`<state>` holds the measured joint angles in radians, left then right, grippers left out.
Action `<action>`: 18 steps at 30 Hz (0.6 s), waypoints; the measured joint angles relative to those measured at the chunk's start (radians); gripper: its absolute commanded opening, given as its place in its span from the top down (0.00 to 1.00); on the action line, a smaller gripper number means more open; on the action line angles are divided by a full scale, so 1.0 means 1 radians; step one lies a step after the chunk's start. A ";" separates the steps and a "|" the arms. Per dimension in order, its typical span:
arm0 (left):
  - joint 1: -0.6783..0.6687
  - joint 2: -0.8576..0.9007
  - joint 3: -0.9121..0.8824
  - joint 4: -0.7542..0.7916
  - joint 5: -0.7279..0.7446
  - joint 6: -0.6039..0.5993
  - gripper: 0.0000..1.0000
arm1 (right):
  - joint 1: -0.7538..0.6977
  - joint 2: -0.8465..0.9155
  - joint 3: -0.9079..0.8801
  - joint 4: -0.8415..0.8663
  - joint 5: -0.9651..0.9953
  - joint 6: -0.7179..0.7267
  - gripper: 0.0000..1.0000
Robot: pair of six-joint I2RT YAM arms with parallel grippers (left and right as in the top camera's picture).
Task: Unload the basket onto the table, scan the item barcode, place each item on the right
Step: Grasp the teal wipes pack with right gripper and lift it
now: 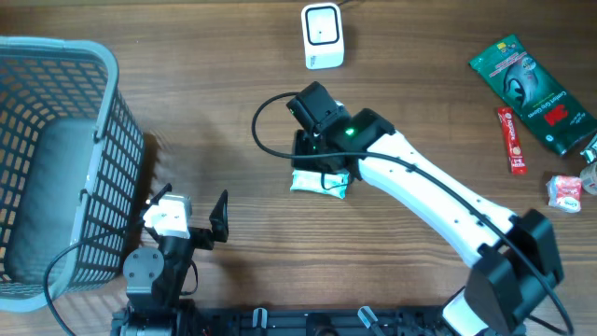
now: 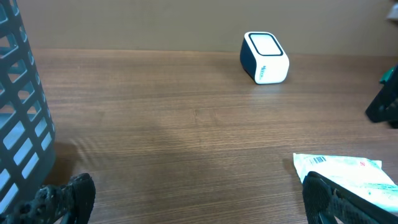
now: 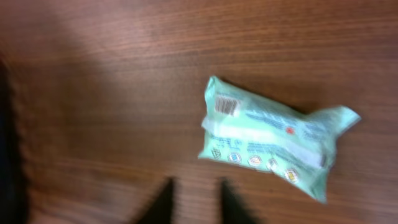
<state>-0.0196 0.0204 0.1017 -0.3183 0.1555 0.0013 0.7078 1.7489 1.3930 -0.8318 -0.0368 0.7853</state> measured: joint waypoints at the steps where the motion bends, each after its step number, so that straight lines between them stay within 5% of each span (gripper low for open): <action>1: 0.000 0.000 0.000 0.000 0.000 0.000 0.00 | 0.000 0.017 -0.011 0.019 0.001 0.005 0.95; 10: 0.000 0.000 0.000 0.000 0.000 0.000 0.00 | -0.010 0.223 -0.050 0.071 0.037 0.034 0.96; 18: 0.000 0.000 0.000 0.000 0.000 0.000 0.00 | -0.010 0.224 -0.042 0.001 0.030 0.037 0.96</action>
<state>-0.0196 0.0204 0.1017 -0.3183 0.1555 0.0010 0.6983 1.9732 1.3510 -0.8307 -0.0071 0.8227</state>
